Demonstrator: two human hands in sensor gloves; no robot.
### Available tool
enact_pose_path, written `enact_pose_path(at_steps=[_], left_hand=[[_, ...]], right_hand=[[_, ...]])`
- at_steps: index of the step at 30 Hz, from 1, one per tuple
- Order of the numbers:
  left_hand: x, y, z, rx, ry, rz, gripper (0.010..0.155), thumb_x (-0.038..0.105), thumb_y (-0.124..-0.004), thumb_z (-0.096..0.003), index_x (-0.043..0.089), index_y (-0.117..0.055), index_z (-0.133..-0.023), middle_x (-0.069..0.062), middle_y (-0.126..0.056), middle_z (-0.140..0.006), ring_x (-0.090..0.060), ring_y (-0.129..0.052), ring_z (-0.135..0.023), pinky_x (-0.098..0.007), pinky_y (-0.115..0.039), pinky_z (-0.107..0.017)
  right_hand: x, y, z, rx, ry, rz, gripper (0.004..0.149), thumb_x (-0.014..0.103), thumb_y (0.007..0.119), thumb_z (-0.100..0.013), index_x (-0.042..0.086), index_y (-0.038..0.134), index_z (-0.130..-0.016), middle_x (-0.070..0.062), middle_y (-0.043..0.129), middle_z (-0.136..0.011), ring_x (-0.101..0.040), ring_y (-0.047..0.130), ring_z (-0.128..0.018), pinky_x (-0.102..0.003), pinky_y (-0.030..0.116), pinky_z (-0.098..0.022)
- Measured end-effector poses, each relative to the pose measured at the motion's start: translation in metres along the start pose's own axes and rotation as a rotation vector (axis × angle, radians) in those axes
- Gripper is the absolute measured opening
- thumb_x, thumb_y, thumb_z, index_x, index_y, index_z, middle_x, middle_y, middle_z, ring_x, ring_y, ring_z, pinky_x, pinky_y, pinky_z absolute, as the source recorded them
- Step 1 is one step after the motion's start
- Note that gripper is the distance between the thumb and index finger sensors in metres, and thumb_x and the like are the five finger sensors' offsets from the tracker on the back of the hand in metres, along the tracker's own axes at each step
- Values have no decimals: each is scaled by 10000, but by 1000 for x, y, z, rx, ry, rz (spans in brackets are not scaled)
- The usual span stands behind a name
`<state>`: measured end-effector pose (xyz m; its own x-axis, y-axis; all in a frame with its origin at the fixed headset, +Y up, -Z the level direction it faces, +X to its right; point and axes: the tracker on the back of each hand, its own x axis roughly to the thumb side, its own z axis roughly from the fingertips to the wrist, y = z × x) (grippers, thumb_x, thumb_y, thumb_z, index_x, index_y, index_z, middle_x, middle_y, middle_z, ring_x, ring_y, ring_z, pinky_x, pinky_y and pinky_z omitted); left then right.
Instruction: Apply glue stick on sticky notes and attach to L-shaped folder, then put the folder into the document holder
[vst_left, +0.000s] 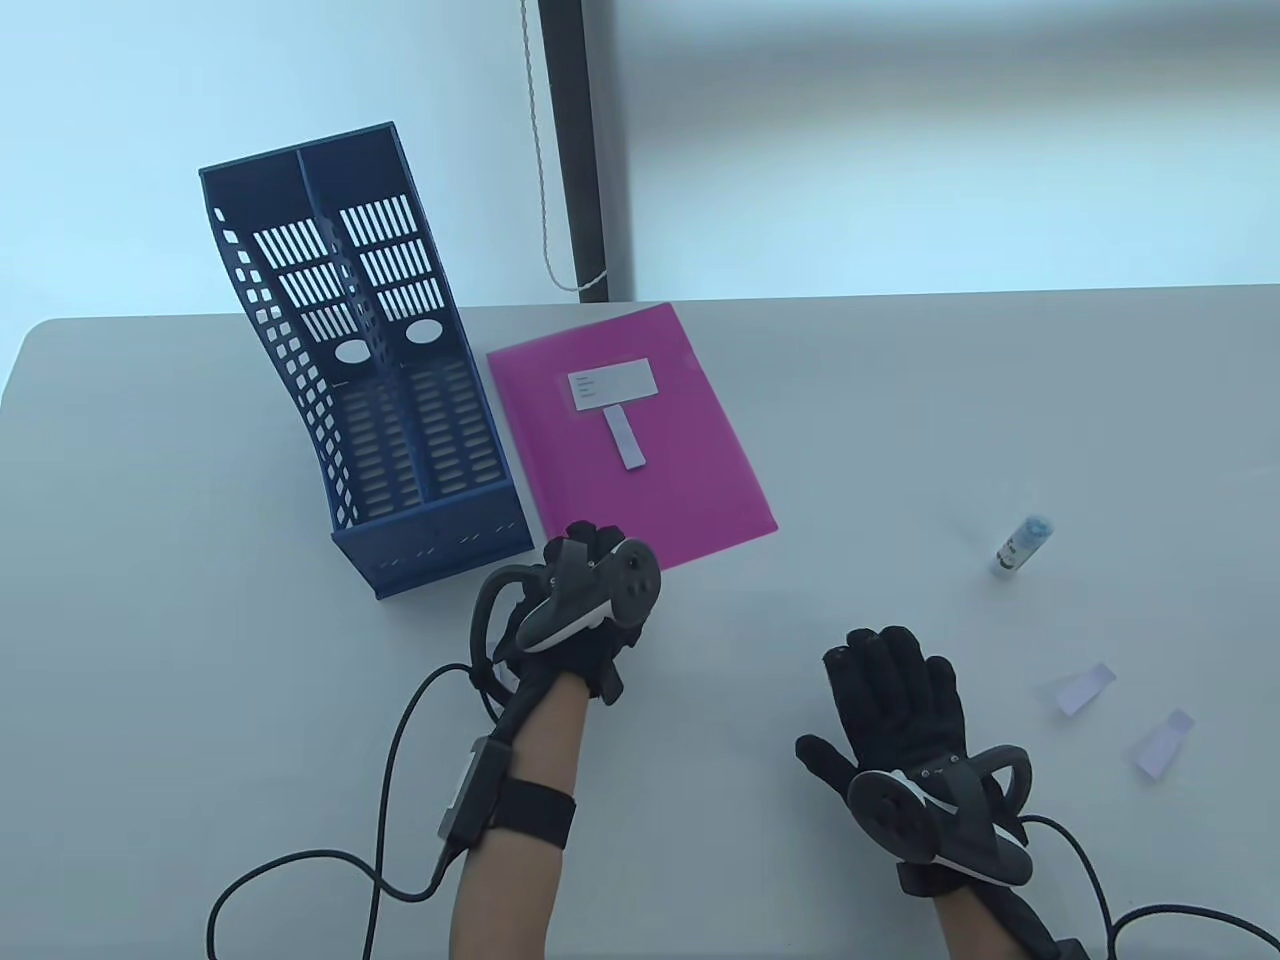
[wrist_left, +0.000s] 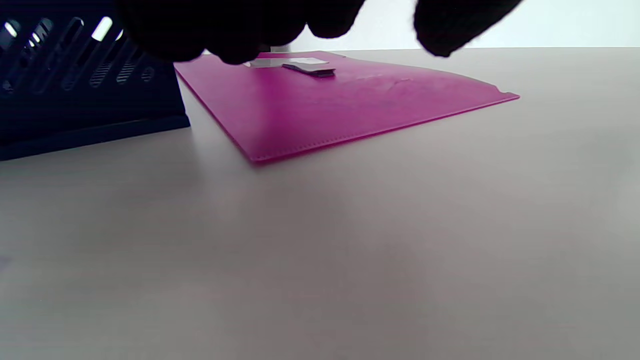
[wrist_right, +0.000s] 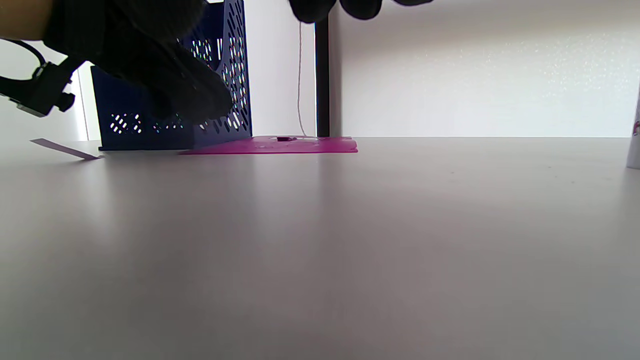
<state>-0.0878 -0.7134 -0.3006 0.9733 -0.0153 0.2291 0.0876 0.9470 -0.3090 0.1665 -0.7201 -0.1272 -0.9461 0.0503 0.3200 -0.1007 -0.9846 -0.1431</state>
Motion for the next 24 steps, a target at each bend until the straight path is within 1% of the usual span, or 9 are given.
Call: enact_pose_path(at_steps=[2, 4, 6, 12, 15, 17, 19, 22, 24], left_hand=[[2, -1, -14, -30, 31, -1, 704, 394, -652, -606, 0, -415, -1138, -319, -477, -1158, -513, -622, -1019, -627, -651, -646], [7, -5, -27, -85, 76, -66, 704, 387, -659, -608, 6, -397, -1139, -311, -466, -1161, -499, -620, -1024, -614, -657, -646], [10, -10, -34, -126, 75, -88, 719, 390, -661, -608, 8, -370, -1143, -313, -440, -1165, -498, -604, -1034, -611, -654, -654], [8, -17, -45, -113, 131, -70, 724, 375, -667, -607, -15, -356, -1132, -327, -486, -1137, -500, -641, -989, -572, -682, -627], [8, -19, -42, -103, 118, -88, 716, 379, -670, -601, -1, -374, -1130, -304, -505, -1138, -483, -652, -991, -566, -685, -631], [7, -17, -36, -114, 94, -82, 739, 386, -717, -585, 6, -386, -1126, -274, -542, -1132, -442, -678, -993, -539, -709, -624], [9, -19, -27, -133, 60, -80, 758, 392, -740, -576, 19, -381, -1129, -262, -535, -1140, -434, -668, -1005, -538, -708, -626], [19, -25, -6, -156, -9, -153, 792, 423, -748, -567, 20, -372, -1137, -262, -534, -1146, -429, -679, -1006, -526, -714, -627], [26, -29, 9, -140, -53, -179, 782, 419, -747, -571, 26, -381, -1139, -258, -547, -1147, -420, -698, -997, -521, -713, -630]], right_hand=[[0, -2, 0, -4, -7, -14, 821, 554, 631, -614, 49, 325, -1183, -270, 346, -1236, -533, 312, -1130, -711, 338, -723], [0, -4, 1, -9, -16, -34, 820, 555, 630, -615, 50, 325, -1184, -269, 345, -1237, -532, 313, -1131, -710, 338, -724], [1, -6, 2, -17, -23, -48, 820, 554, 631, -616, 50, 324, -1185, -266, 344, -1239, -532, 312, -1131, -709, 338, -725], [5, -9, 3, -28, -45, -59, 819, 555, 629, -616, 54, 323, -1186, -266, 347, -1239, -530, 314, -1133, -707, 340, -728], [4, -8, 4, -33, -42, -65, 819, 555, 628, -617, 52, 322, -1187, -265, 346, -1240, -531, 314, -1133, -706, 341, -728], [3, -8, 4, -35, -38, -73, 818, 554, 628, -617, 52, 323, -1186, -268, 350, -1238, -533, 317, -1131, -706, 342, -728], [2, -8, 4, -37, -36, -74, 816, 554, 626, -618, 52, 323, -1186, -267, 350, -1238, -531, 317, -1131, -705, 344, -727], [1, -10, 5, -51, -31, -82, 815, 554, 626, -618, 53, 324, -1186, -267, 349, -1238, -532, 319, -1131, -705, 346, -728], [-1, -11, 5, -64, -21, -82, 816, 553, 626, -618, 51, 324, -1185, -268, 352, -1237, -533, 322, -1130, -704, 349, -727]])
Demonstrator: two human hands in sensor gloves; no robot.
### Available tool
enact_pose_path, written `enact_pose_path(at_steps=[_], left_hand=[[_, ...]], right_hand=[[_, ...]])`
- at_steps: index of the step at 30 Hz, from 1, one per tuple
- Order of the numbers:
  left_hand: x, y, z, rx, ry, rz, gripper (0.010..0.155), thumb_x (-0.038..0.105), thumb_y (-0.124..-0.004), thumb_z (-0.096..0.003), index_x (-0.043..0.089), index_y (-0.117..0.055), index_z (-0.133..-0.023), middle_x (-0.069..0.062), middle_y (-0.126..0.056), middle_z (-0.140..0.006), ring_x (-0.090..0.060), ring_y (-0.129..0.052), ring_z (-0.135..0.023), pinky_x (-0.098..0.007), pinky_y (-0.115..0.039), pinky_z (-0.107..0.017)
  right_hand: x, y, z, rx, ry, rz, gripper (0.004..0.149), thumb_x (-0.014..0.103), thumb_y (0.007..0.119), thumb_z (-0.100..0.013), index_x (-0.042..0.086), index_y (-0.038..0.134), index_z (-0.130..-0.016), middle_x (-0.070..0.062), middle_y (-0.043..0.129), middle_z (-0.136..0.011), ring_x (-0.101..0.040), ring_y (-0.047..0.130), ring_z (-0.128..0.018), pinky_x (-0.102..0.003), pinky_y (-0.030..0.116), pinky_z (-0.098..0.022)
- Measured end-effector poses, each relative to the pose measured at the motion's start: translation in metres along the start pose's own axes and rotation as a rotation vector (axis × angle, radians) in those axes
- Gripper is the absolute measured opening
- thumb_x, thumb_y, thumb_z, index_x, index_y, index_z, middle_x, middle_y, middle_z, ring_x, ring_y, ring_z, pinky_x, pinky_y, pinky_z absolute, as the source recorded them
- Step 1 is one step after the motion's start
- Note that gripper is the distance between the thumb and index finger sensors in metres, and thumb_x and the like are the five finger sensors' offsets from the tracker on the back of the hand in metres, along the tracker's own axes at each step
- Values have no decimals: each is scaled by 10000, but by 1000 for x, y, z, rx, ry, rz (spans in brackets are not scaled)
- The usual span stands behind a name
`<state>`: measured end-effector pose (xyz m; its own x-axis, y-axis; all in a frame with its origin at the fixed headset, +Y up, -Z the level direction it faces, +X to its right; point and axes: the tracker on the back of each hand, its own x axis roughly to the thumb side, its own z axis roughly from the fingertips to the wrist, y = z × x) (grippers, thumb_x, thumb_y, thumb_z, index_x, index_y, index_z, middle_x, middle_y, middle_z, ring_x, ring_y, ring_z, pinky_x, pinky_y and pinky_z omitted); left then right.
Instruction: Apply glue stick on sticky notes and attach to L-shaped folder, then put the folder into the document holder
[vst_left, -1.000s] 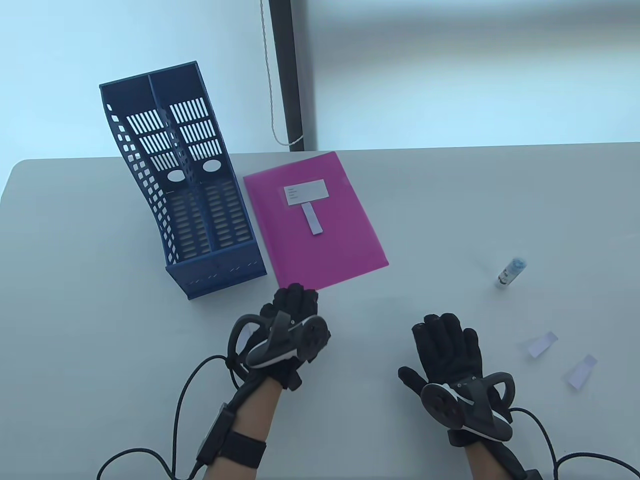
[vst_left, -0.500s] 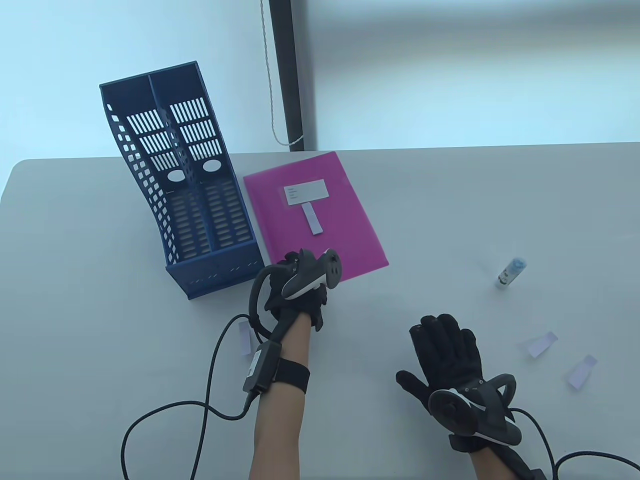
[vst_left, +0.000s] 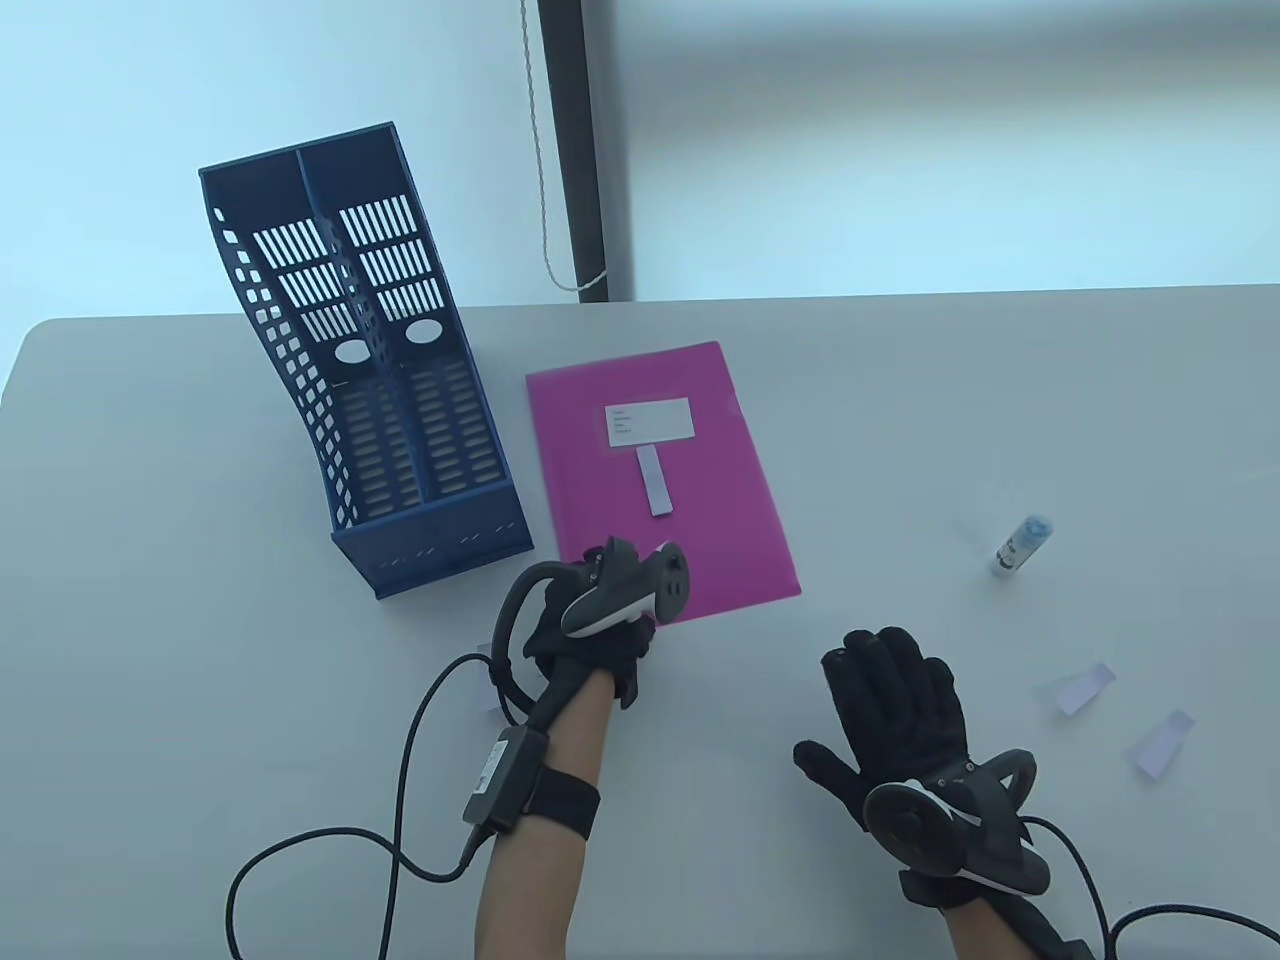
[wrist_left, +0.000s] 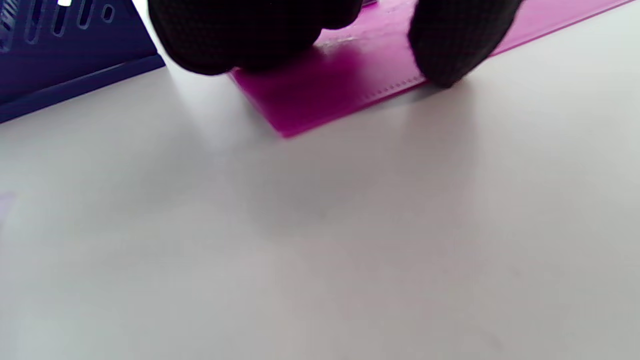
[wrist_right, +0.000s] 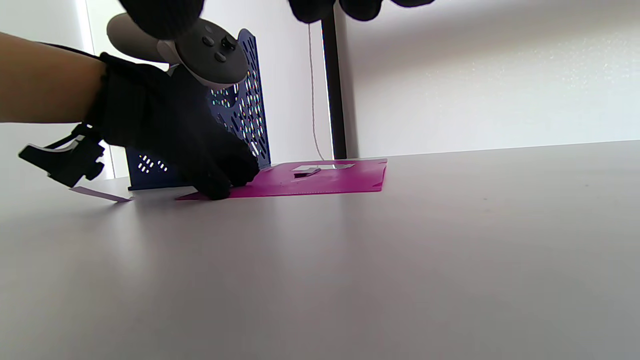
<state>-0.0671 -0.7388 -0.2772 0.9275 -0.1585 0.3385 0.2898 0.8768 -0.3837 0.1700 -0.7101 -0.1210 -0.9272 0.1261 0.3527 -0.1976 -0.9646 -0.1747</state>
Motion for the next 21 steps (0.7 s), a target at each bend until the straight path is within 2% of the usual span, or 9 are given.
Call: enact_pose_path(at_steps=[11, 17, 21], left_hand=[[40, -28, 78, 36, -202, -120, 769, 410, -783, -559, 48, -427, -1137, -223, -608, -1126, -364, -748, -965, -514, -699, -657], [51, -40, 101, 101, -271, -164, 722, 391, -813, -546, 93, -495, -1121, -175, -675, -1089, -315, -802, -916, -499, -707, -655], [51, -42, 105, 79, -282, -187, 723, 391, -810, -548, 126, -471, -1130, -150, -648, -1108, -298, -784, -940, -500, -694, -673]], right_hand=[[-24, -2, 4, -38, 107, -76, 799, 547, 611, -623, 48, 335, -1182, -272, 371, -1230, -536, 344, -1122, -699, 364, -725], [-29, -3, 5, -48, 128, -107, 791, 545, 605, -626, 46, 342, -1181, -273, 376, -1230, -537, 349, -1120, -696, 370, -724], [-29, -1, 4, -33, 132, -103, 790, 544, 605, -626, 46, 342, -1181, -273, 377, -1229, -536, 350, -1121, -696, 370, -724]])
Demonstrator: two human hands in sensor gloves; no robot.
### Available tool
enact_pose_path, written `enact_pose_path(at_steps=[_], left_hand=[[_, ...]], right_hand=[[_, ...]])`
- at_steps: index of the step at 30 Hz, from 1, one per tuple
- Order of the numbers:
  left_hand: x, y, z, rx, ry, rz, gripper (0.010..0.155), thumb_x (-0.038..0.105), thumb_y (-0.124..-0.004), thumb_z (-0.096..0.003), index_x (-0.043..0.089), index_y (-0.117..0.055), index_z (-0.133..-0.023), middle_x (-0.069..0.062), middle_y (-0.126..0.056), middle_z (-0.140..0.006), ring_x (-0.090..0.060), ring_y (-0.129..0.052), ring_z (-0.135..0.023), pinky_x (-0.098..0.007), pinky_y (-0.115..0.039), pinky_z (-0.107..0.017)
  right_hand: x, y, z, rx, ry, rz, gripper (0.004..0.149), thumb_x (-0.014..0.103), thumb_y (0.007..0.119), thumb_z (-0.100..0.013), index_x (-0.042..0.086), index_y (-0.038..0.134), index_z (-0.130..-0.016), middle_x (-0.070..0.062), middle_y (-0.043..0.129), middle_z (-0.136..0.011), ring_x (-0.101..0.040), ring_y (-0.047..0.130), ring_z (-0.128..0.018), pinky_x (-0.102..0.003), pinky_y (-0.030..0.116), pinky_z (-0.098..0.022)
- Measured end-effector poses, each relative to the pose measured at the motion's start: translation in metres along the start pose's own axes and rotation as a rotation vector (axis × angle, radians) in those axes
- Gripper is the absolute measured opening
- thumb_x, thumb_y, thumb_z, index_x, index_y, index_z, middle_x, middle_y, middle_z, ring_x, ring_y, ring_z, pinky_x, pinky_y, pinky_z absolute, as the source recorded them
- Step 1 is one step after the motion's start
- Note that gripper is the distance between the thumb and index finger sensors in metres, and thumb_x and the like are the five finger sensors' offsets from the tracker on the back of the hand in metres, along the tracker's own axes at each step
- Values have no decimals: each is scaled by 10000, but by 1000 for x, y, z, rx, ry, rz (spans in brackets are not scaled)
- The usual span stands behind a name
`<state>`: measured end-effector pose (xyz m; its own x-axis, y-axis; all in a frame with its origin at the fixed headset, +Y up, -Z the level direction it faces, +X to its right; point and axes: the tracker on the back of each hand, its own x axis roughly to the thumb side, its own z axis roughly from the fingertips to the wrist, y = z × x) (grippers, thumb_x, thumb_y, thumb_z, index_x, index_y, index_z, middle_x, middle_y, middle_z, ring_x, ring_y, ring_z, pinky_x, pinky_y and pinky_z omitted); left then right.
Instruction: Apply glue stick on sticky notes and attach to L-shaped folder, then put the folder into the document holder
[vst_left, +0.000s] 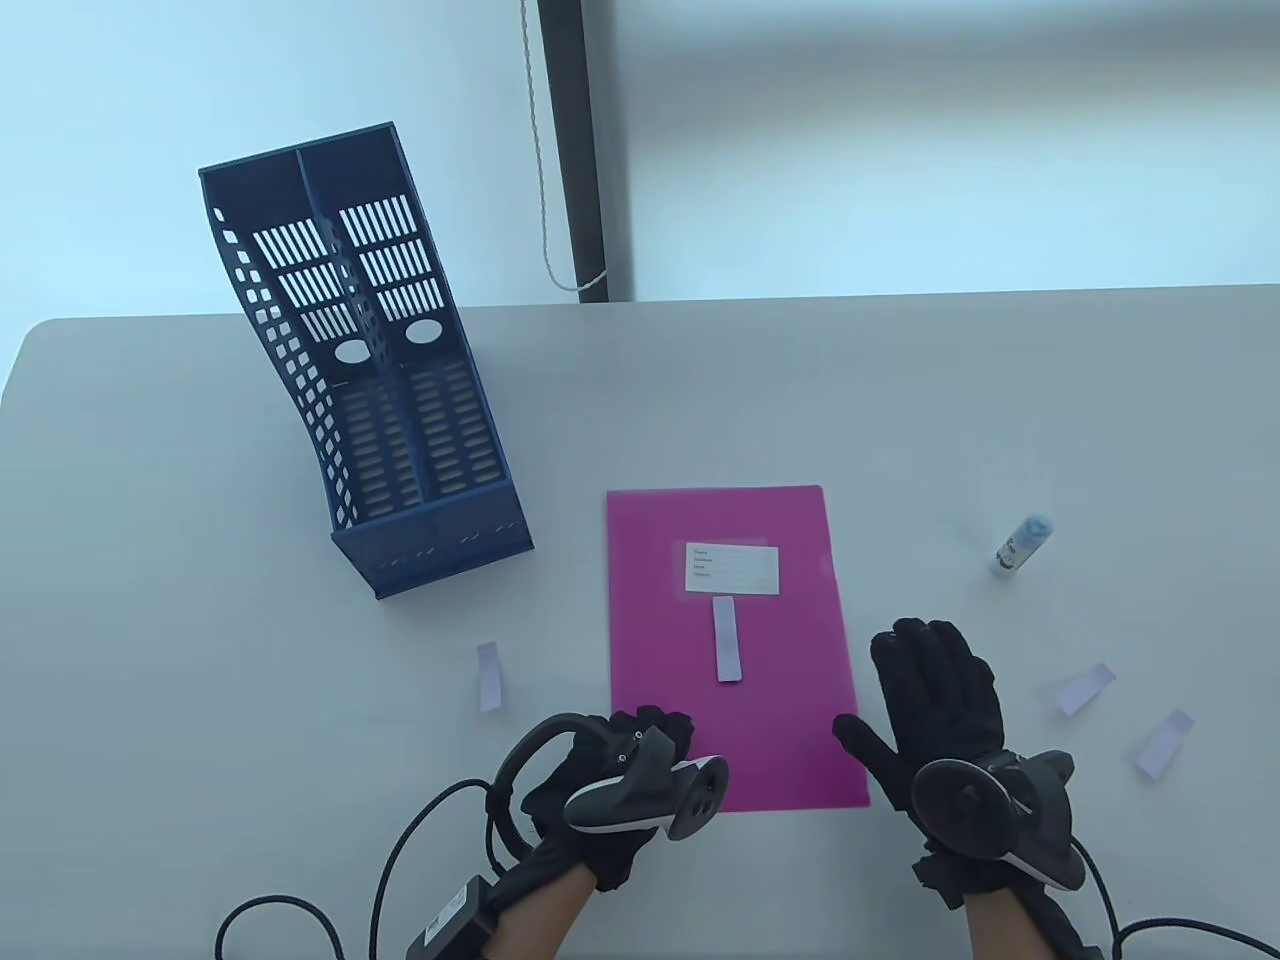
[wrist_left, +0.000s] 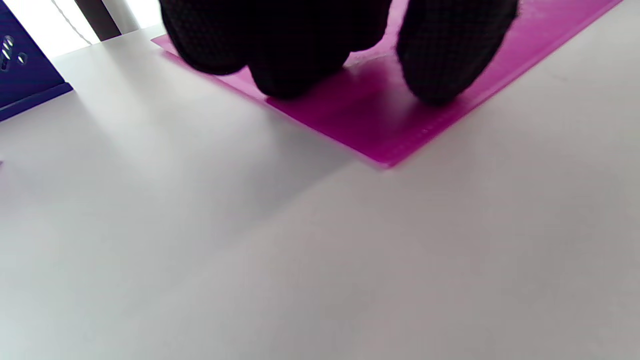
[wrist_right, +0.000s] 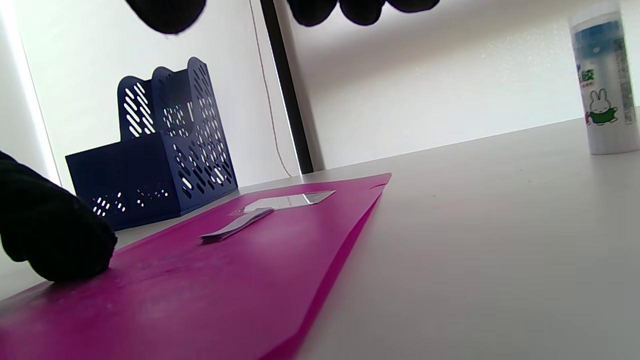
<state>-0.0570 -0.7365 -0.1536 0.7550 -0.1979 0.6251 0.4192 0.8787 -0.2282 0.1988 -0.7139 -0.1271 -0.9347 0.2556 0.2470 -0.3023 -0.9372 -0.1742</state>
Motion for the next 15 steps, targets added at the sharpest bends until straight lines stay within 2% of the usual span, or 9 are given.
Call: enact_pose_path(at_steps=[8, 11, 13, 15], left_hand=[[-1, -3, 5, 24, -34, 13, 735, 405, -816, -541, 134, -470, -1130, -143, -657, -1103, -292, -789, -924, -486, -703, -658], [-3, -5, 4, 26, -52, 43, 728, 396, -806, -549, 124, -465, -1132, -162, -643, -1107, -312, -776, -925, -510, -688, -667], [-7, -6, 4, 42, -68, 99, 727, 405, -779, -560, 94, -458, -1132, -193, -637, -1099, -345, -763, -920, -539, -672, -675], [-19, -7, 6, 101, -76, 258, 728, 412, -756, -567, 61, -452, -1128, -220, -659, -1081, -372, -777, -903, -562, -669, -665]], right_hand=[[-1, 3, -1, 27, 13, 0, 792, 542, 607, -627, 44, 341, -1181, -277, 375, -1229, -537, 350, -1120, -695, 371, -725], [0, 4, -2, 35, 10, 0, 794, 544, 609, -627, 45, 338, -1182, -277, 374, -1229, -539, 348, -1120, -698, 372, -723], [3, 6, -4, 57, 6, -47, 815, 553, 632, -620, 46, 337, -1185, -278, 370, -1233, -547, 347, -1120, -710, 379, -720], [11, 5, -10, 122, -12, -107, 845, 564, 662, -610, 55, 322, -1193, -269, 357, -1242, -551, 330, -1127, -720, 378, -720]])
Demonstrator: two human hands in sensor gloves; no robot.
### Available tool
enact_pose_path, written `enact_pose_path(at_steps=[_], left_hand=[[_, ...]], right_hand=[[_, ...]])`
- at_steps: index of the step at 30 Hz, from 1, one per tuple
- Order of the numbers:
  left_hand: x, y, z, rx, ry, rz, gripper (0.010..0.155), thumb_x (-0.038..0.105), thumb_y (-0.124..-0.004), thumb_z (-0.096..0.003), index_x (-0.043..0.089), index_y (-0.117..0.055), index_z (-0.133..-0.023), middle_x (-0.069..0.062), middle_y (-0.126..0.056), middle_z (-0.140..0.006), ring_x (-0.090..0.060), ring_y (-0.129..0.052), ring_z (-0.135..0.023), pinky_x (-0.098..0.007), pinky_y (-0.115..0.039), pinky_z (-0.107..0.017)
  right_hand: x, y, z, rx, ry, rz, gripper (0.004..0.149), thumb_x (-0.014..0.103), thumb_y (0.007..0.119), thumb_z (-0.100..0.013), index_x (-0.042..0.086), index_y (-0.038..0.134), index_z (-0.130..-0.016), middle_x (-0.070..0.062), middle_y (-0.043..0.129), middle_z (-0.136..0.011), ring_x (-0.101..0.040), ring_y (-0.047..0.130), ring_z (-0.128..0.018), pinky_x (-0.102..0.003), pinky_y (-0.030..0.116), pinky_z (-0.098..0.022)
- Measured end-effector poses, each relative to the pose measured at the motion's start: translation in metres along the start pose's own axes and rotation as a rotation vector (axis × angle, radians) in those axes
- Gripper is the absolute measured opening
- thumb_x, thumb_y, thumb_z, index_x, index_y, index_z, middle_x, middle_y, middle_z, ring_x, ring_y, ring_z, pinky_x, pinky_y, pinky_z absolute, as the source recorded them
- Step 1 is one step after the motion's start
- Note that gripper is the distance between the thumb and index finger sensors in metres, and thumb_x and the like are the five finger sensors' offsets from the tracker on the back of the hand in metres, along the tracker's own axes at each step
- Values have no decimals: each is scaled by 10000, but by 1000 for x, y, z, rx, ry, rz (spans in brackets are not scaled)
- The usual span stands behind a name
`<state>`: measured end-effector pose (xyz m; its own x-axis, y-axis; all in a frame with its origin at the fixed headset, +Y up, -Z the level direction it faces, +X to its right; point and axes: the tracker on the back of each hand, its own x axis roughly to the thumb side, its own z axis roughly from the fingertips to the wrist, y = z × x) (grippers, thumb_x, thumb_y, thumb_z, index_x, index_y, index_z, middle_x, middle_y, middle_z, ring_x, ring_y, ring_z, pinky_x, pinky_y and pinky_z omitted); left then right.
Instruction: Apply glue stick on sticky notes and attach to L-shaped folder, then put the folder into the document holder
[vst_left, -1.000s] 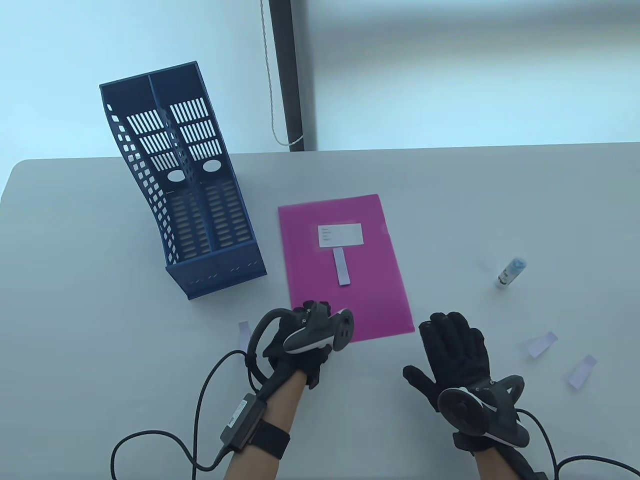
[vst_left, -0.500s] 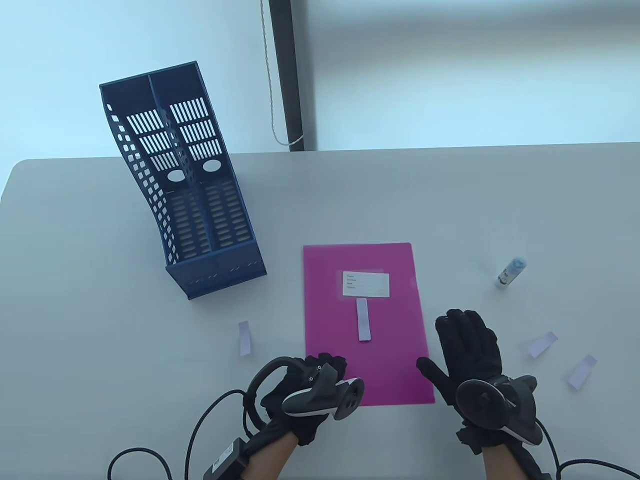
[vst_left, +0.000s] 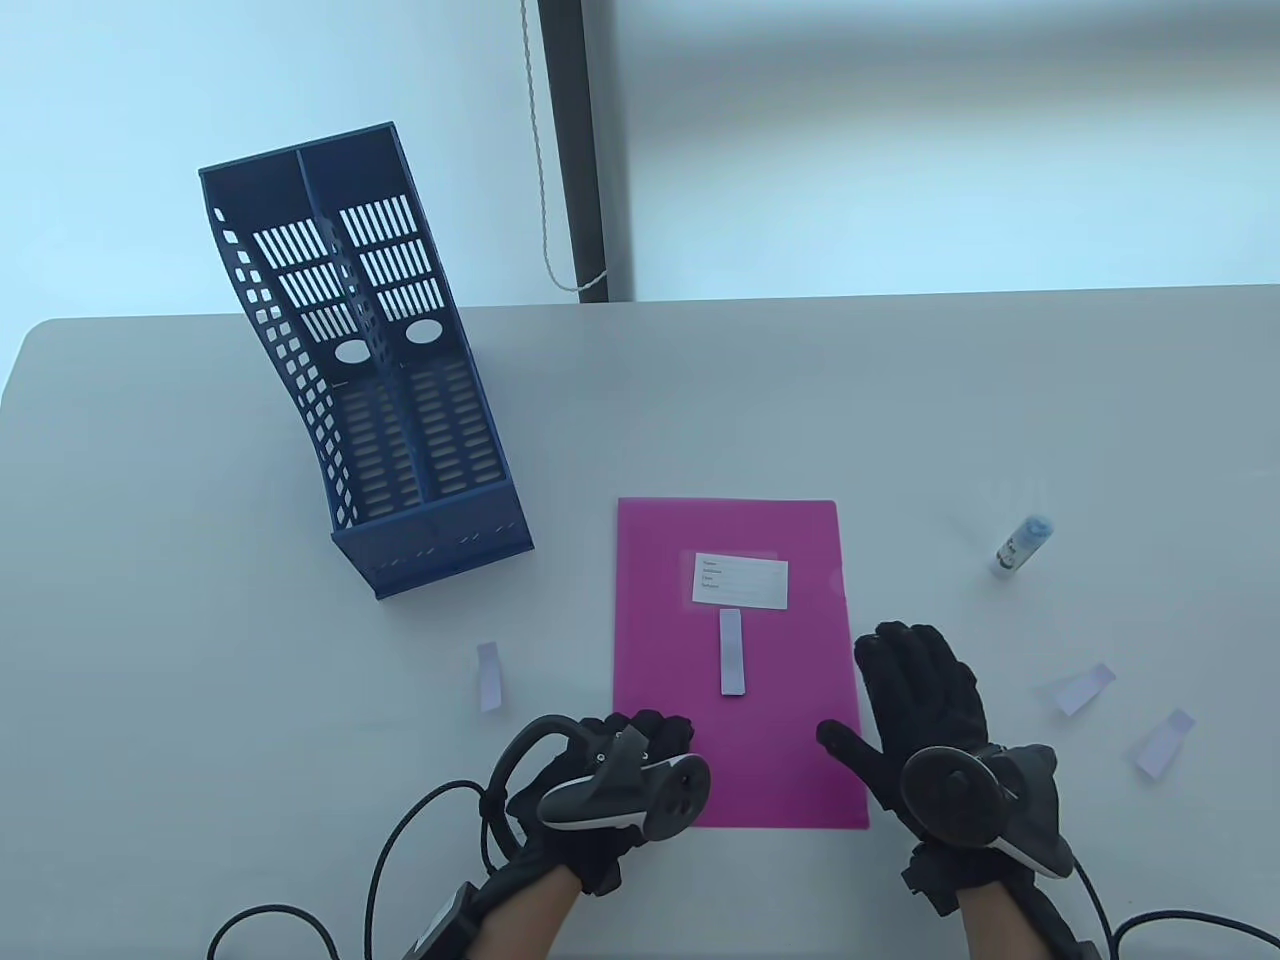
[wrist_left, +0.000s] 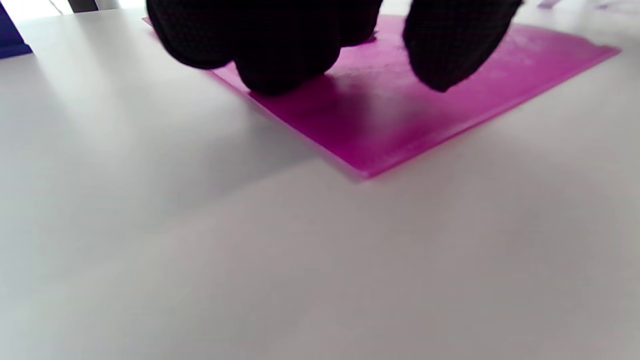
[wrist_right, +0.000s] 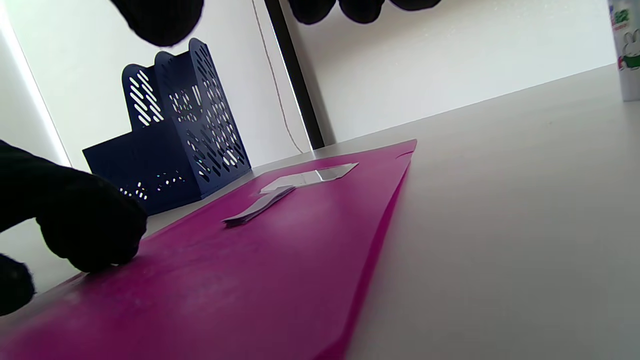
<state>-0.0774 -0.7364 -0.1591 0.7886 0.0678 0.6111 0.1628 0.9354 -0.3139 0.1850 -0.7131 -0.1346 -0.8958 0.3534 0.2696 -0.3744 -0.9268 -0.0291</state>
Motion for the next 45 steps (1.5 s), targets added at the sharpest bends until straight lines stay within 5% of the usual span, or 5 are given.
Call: enact_pose_path(at_steps=[13, 28, 31, 34, 45], left_hand=[[-14, 7, 15, 303, -39, 79, 776, 498, -704, -568, 58, -423, -1142, -265, -518, -1158, -466, -638, -1010, -647, -599, -681], [-8, 5, 15, 336, -66, 22, 746, 530, -645, -580, 71, -477, -1143, -270, -517, -1170, -498, -609, -1031, -681, -577, -683], [-10, 4, 15, 337, -60, 18, 751, 533, -646, -579, 72, -468, -1145, -268, -516, -1170, -493, -610, -1032, -676, -581, -684], [-12, 5, 16, 362, -53, 26, 774, 528, -649, -578, 52, -416, -1143, -268, -518, -1162, -481, -632, -1022, -662, -605, -675], [-23, 7, 20, 488, -49, 109, 826, 556, -666, -556, 31, -388, -1130, -278, -521, -1144, -460, -667, -1001, -626, -647, -660]], right_hand=[[-70, -94, -73, -16, 418, 451, 747, 422, 728, -616, 108, 351, -1180, -223, 394, -1239, -552, 450, -1109, -688, 522, -704], [-128, -70, -123, 114, 666, 432, 581, 352, 715, -624, 161, 524, -1139, -201, 752, -1080, -357, 885, -872, -398, 821, -498], [-118, -76, -116, -91, 526, 497, 504, 338, 743, -598, 141, 652, -1052, -167, 869, -934, -261, 971, -689, -300, 857, -446], [-90, -89, -100, -276, 345, 186, 506, 327, 726, -604, 101, 639, -1049, -189, 856, -922, -271, 962, -675, -308, 849, -454], [32, -36, -22, -242, -108, -106, 508, 316, 714, -614, 94, 627, -1062, -193, 847, -942, -278, 954, -698, -323, 840, -471]])
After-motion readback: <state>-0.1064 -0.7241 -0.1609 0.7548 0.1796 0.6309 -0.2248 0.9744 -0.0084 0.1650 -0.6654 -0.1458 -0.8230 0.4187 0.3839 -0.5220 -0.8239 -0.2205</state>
